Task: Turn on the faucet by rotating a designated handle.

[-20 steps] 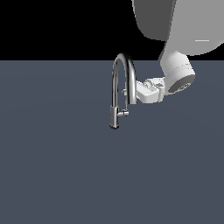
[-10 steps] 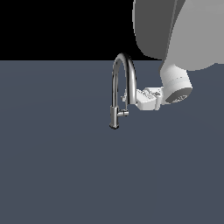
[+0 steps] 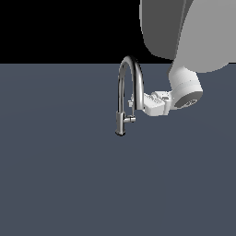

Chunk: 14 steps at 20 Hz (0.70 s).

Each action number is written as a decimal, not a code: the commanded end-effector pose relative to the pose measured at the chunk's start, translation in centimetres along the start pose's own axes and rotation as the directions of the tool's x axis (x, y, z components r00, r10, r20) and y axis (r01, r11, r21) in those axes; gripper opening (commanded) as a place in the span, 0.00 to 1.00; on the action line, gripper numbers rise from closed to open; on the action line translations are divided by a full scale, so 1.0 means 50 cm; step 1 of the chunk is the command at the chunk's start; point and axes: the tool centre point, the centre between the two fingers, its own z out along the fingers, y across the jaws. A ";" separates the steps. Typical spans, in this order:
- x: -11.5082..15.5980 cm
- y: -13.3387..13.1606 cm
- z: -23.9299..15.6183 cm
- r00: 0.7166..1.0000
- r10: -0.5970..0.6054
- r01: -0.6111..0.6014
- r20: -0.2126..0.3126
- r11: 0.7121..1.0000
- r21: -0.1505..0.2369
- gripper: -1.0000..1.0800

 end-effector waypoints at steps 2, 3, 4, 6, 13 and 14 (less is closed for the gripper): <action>-0.003 0.009 0.000 1.000 0.000 0.000 0.000 1.000 0.000 0.00; -0.003 0.012 0.000 1.000 0.000 0.000 0.000 1.000 0.000 0.00; -0.004 0.015 0.000 1.000 0.000 0.000 0.000 1.000 0.000 0.00; -0.006 0.021 0.000 1.000 0.000 0.000 0.000 1.000 0.000 0.00; -0.012 0.046 0.000 1.000 0.000 0.000 0.000 1.000 0.000 0.00; -0.013 0.050 0.000 1.000 0.000 0.000 0.000 1.000 0.000 0.00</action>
